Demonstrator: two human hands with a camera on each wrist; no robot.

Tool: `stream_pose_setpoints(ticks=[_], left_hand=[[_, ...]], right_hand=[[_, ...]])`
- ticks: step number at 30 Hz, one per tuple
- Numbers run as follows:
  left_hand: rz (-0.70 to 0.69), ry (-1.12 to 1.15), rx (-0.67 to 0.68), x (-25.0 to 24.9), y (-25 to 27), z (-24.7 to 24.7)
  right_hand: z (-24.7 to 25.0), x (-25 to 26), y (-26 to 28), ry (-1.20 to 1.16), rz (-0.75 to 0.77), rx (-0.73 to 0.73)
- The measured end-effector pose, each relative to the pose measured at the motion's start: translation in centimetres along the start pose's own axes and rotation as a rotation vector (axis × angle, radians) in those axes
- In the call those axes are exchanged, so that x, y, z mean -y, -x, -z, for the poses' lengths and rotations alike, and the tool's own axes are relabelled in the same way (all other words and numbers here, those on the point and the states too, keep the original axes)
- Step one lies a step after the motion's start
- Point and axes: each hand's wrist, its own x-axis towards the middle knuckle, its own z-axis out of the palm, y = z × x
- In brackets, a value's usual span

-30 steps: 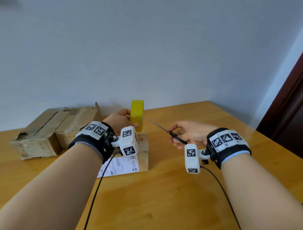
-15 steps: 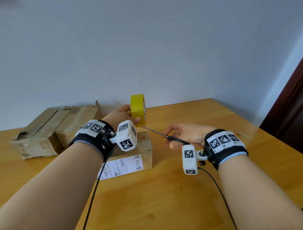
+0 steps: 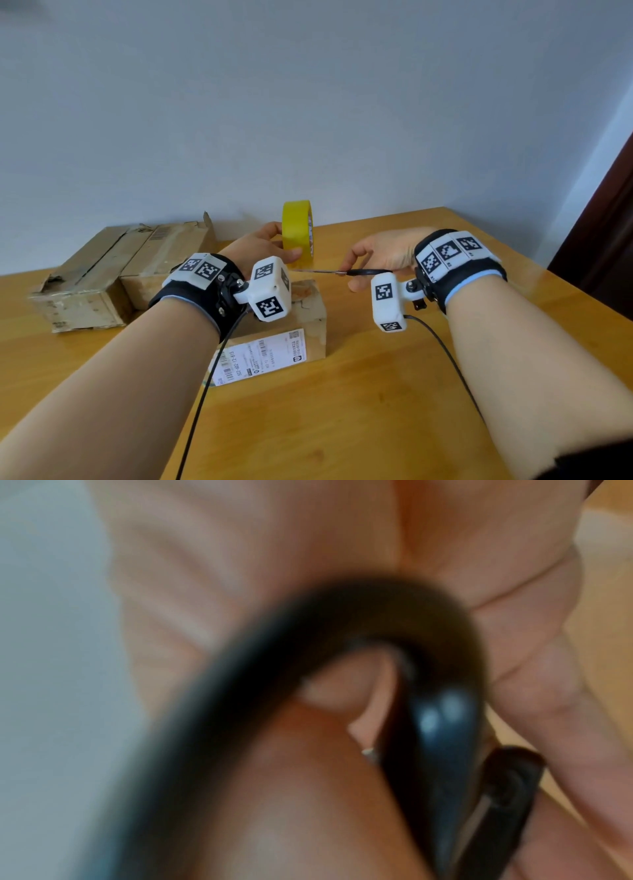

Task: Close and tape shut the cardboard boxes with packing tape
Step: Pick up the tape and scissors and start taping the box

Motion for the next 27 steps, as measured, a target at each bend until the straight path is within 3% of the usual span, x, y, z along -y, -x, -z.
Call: stream_pose_setpoints(ticks=[6,10,16,23,25,27], left_hand=[[0.012,0.006,0.033,0.3,-0.4,-0.2],[0.015,0.001,0.024,0.3,-0.4,-0.2],[-0.006,0.039,-0.021,0.5,-0.3,-0.2],[-0.088,0.048,-0.054,0.4,0.1,-0.2],[-0.109,0.057,-0.062,0.2,0.3,-0.2],[-0.133,0.080,-0.076,0.1,0.6,-0.4]], right_hand=[[-0.2,1.2,-0.8,0.035,0.003,0.002],[0.0,1.4,-1.0,0.196,-0.013,-0.034],[-0.6,0.8,-0.4,0.234,-0.025,-0.071],[-2.1,-1.3,-0.8,0.061,-0.097,-0.089],[-2.6,-1.7,-0.9,0.159,-0.172,-0.127],[-3.1,-1.9,-1.5,0.376,-0.245,-0.256]])
